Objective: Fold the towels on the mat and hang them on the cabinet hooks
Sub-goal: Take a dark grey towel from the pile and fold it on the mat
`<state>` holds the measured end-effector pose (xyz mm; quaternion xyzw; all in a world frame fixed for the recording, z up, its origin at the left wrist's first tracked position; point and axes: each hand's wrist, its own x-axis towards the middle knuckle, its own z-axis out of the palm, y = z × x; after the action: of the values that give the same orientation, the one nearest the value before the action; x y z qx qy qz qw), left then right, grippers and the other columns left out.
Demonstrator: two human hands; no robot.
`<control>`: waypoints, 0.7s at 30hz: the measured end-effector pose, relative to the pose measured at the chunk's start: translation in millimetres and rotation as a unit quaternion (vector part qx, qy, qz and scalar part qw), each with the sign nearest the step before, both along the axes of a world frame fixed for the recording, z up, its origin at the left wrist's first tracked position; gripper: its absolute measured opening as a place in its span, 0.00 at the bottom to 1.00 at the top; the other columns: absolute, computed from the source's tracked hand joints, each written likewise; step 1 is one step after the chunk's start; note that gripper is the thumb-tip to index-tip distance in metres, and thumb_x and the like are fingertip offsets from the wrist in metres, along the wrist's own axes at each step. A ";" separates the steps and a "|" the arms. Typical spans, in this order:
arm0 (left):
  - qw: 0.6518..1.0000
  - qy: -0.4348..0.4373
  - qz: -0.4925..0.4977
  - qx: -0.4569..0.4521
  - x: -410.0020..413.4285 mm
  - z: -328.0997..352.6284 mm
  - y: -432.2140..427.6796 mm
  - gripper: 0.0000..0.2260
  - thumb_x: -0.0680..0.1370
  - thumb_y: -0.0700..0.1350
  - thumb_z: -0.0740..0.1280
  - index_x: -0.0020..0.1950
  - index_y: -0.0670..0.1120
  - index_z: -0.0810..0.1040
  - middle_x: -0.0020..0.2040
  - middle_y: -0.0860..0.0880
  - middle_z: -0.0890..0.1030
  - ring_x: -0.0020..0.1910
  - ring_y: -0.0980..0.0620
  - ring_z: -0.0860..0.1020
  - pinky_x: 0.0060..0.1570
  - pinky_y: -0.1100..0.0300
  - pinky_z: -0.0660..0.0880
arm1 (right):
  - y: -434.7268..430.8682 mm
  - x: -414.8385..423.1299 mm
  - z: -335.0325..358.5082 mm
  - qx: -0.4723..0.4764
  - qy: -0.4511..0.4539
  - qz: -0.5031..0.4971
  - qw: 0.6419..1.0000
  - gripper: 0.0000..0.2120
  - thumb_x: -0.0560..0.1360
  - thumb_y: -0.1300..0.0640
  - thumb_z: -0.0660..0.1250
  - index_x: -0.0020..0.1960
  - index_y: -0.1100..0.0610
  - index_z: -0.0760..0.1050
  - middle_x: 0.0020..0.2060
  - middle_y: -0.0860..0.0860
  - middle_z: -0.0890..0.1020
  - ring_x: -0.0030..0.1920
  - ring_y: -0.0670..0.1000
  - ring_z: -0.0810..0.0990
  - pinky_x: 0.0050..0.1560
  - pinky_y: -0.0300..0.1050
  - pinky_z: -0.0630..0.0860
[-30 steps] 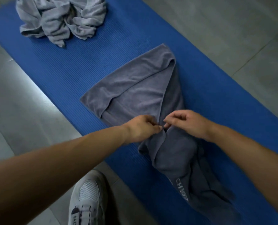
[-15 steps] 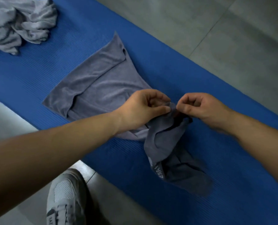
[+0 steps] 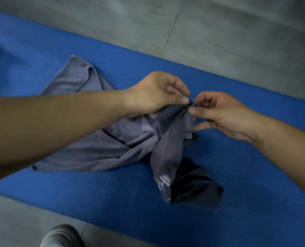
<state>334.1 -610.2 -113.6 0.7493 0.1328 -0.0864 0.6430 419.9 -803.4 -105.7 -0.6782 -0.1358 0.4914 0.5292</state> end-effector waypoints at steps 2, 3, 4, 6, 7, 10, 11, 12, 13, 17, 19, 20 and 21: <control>0.998 0.012 -0.060 0.026 22.2 6.1 -4.3 0.08 0.75 0.42 0.77 0.52 0.46 0.83 0.44 0.46 0.87 0.39 0.57 0.82 0.42 0.65 0.77 | -16.4 11.1 3.3 0.011 0.025 -0.022 0.999 0.08 0.70 0.61 0.71 0.47 0.58 0.74 0.39 0.54 0.82 0.40 0.50 0.83 0.40 0.48 0.83; 0.994 0.023 -0.096 0.055 31.7 8.7 -7.6 0.09 0.74 0.44 0.77 0.53 0.46 0.83 0.43 0.47 0.87 0.39 0.58 0.82 0.43 0.65 0.78 | -24.6 16.3 4.9 0.016 0.040 -0.034 0.999 0.06 0.71 0.61 0.70 0.46 0.57 0.74 0.40 0.55 0.82 0.40 0.51 0.83 0.41 0.48 0.83; 0.986 0.034 -0.131 0.093 40.4 10.3 -11.3 0.10 0.74 0.47 0.77 0.53 0.47 0.84 0.43 0.48 0.87 0.39 0.58 0.82 0.44 0.64 0.78 | -32.8 21.4 6.0 0.020 0.052 -0.047 0.997 0.05 0.71 0.62 0.69 0.45 0.56 0.74 0.40 0.56 0.81 0.40 0.52 0.82 0.41 0.48 0.83; 0.965 0.043 -0.191 0.172 54.5 12.2 -17.4 0.10 0.74 0.52 0.76 0.51 0.48 0.84 0.43 0.50 0.86 0.38 0.60 0.80 0.45 0.64 0.78 | -47.9 29.7 8.7 0.020 0.059 -0.071 0.996 0.04 0.72 0.61 0.69 0.45 0.55 0.74 0.41 0.56 0.78 0.40 0.52 0.78 0.40 0.45 0.83; 0.954 0.042 -0.215 0.203 59.8 13.5 -20.8 0.10 0.75 0.53 0.75 0.50 0.48 0.84 0.41 0.52 0.86 0.37 0.62 0.79 0.44 0.64 0.77 | -55.5 32.8 10.8 0.012 0.048 -0.078 0.996 0.04 0.72 0.60 0.69 0.45 0.55 0.75 0.40 0.55 0.78 0.39 0.50 0.78 0.38 0.42 0.81; 0.937 0.047 -0.253 0.235 72.8 13.9 -24.0 0.12 0.74 0.55 0.75 0.48 0.47 0.84 0.41 0.52 0.84 0.36 0.62 0.77 0.42 0.65 0.76 | -76.3 37.7 17.0 -0.016 0.011 -0.089 0.996 0.04 0.72 0.56 0.70 0.45 0.56 0.76 0.37 0.51 0.81 0.35 0.47 0.79 0.33 0.37 0.77; 0.937 0.047 -0.259 0.231 77.7 14.7 -25.5 0.12 0.74 0.55 0.76 0.48 0.47 0.84 0.41 0.51 0.84 0.36 0.62 0.77 0.43 0.65 0.76 | -83.8 38.4 19.0 -0.031 -0.008 -0.091 0.995 0.05 0.72 0.55 0.70 0.45 0.57 0.77 0.37 0.51 0.81 0.34 0.46 0.79 0.34 0.37 0.77; 0.939 0.050 -0.260 0.220 81.9 13.0 -26.4 0.12 0.74 0.54 0.76 0.48 0.46 0.84 0.40 0.51 0.84 0.36 0.61 0.78 0.44 0.64 0.76 | -90.4 38.8 18.9 -0.057 -0.045 -0.083 0.994 0.08 0.72 0.53 0.71 0.45 0.57 0.78 0.36 0.51 0.82 0.34 0.47 0.79 0.35 0.38 0.76; 0.943 0.054 -0.260 0.202 86.3 11.1 -28.9 0.12 0.74 0.54 0.76 0.48 0.46 0.85 0.39 0.51 0.84 0.36 0.61 0.78 0.45 0.64 0.76 | -97.4 38.2 19.7 -0.094 -0.097 -0.066 0.989 0.11 0.71 0.51 0.71 0.45 0.58 0.79 0.36 0.51 0.81 0.35 0.47 0.78 0.37 0.39 0.75; 0.959 0.056 -0.242 0.137 98.3 -0.9 -48.6 0.10 0.75 0.52 0.76 0.49 0.47 0.86 0.40 0.52 0.84 0.40 0.60 0.79 0.47 0.65 0.76 | -129.4 43.9 23.3 -0.252 -0.231 0.073 0.937 0.26 0.71 0.37 0.69 0.37 0.61 0.73 0.30 0.50 0.72 0.32 0.47 0.69 0.37 0.45 0.66; 0.969 0.043 -0.210 0.125 99.8 -9.2 -58.4 0.07 0.75 0.50 0.76 0.47 0.48 0.85 0.37 0.55 0.83 0.37 0.62 0.79 0.43 0.69 0.75 | -144.7 47.6 27.2 -0.323 -0.212 0.148 0.910 0.25 0.71 0.36 0.69 0.34 0.57 0.72 0.28 0.46 0.74 0.29 0.44 0.72 0.36 0.40 0.67; 0.975 0.033 -0.185 0.120 99.8 -13.0 -62.6 0.06 0.75 0.50 0.76 0.46 0.48 0.85 0.36 0.56 0.82 0.36 0.63 0.78 0.42 0.70 0.74 | -152.5 49.8 27.5 -0.343 -0.183 0.184 0.903 0.20 0.72 0.38 0.70 0.35 0.54 0.75 0.28 0.43 0.77 0.30 0.41 0.75 0.36 0.36 0.69; 0.982 0.025 -0.153 0.111 99.0 -16.5 -66.5 0.05 0.75 0.49 0.76 0.46 0.48 0.85 0.37 0.55 0.82 0.37 0.62 0.78 0.42 0.70 0.74 | -159.0 50.4 28.5 -0.348 -0.152 0.213 0.900 0.15 0.74 0.41 0.70 0.37 0.51 0.79 0.31 0.42 0.81 0.32 0.39 0.78 0.37 0.33 0.71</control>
<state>433.1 -676.7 -130.1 0.8251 0.0416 -0.1875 0.5314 470.3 -962.5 -77.2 -0.8407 -0.1763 0.4991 0.1144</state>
